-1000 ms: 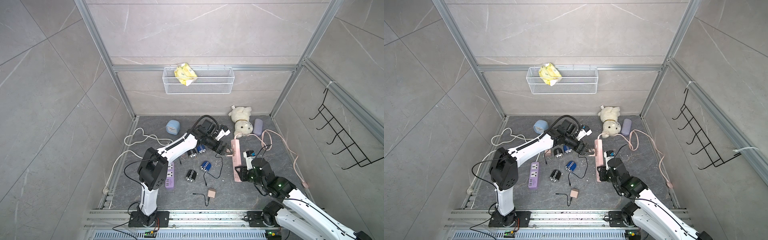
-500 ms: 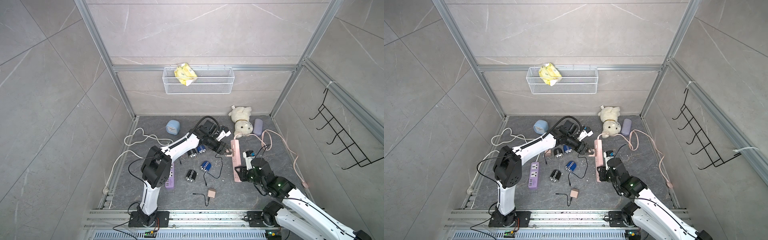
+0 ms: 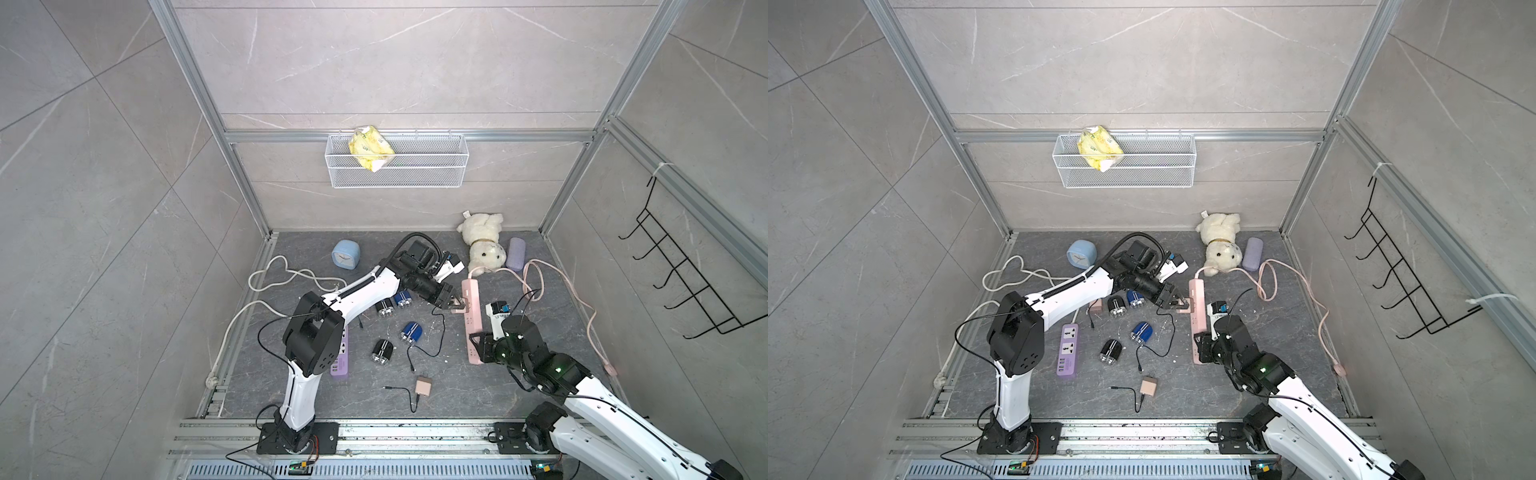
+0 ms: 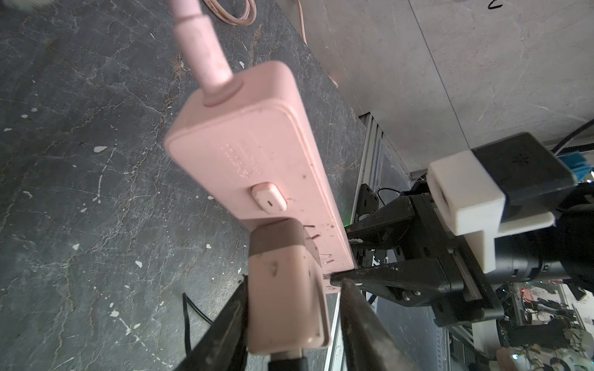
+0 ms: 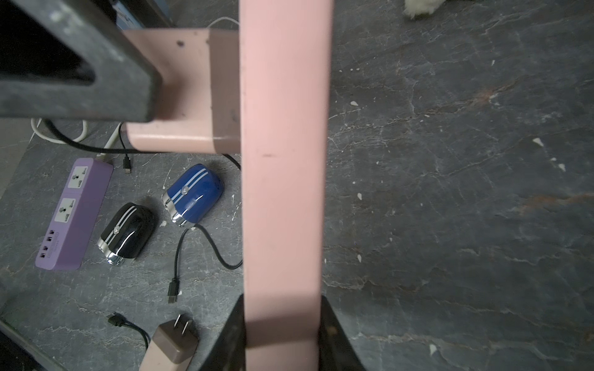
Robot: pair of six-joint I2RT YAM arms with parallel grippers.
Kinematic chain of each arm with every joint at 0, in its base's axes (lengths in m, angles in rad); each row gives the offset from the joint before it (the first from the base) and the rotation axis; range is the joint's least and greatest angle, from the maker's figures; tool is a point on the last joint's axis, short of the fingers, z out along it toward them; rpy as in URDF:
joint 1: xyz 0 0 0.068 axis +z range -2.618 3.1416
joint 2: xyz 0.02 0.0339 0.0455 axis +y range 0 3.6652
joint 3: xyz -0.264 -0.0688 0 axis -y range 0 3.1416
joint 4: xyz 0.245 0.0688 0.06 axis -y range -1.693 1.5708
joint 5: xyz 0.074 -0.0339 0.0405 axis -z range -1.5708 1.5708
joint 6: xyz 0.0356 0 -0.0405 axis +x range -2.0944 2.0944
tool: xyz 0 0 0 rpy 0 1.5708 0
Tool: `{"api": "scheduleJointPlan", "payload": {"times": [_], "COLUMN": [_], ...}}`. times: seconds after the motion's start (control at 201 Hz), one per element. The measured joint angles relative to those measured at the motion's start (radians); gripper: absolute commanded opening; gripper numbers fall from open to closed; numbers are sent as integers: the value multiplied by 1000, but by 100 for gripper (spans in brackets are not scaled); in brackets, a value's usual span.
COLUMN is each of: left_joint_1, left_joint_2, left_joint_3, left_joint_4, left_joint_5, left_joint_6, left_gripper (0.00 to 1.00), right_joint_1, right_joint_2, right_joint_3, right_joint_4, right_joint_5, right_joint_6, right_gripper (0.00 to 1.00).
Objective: Unplug the electric shaver
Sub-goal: Remove the plug from the socket.
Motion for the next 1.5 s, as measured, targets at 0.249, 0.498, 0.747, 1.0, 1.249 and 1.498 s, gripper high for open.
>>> {"api": "scheduleJointPlan", "payload": {"times": [0.249,0.498,0.747,1.0,1.249,1.498], "left_joint_1": [0,0,0,0,0,-3], "left_joint_2": [13,13,13,13,13,7], "left_joint_3": [0,0,0,-29,-53,-58], "left_joint_4": [-3,-5,6,80,108,112], "left_joint_5": [19,24,34,38,27,30], "left_joint_6": [-22,-31,-54,-80,-79,-72], "left_gripper": [28,0,0,0,0,0], "right_joint_1": [0,3,8,18,27,15], "right_joint_2": [0,7,14,61,109,96], "right_joint_3": [0,0,1,17,22,24], "right_joint_4": [-6,-8,-5,-1,0,-16], "right_joint_5": [1,4,31,87,100,89], "right_joint_6": [-3,-5,-19,-11,19,22], "right_gripper": [0,0,0,0,0,0]}}
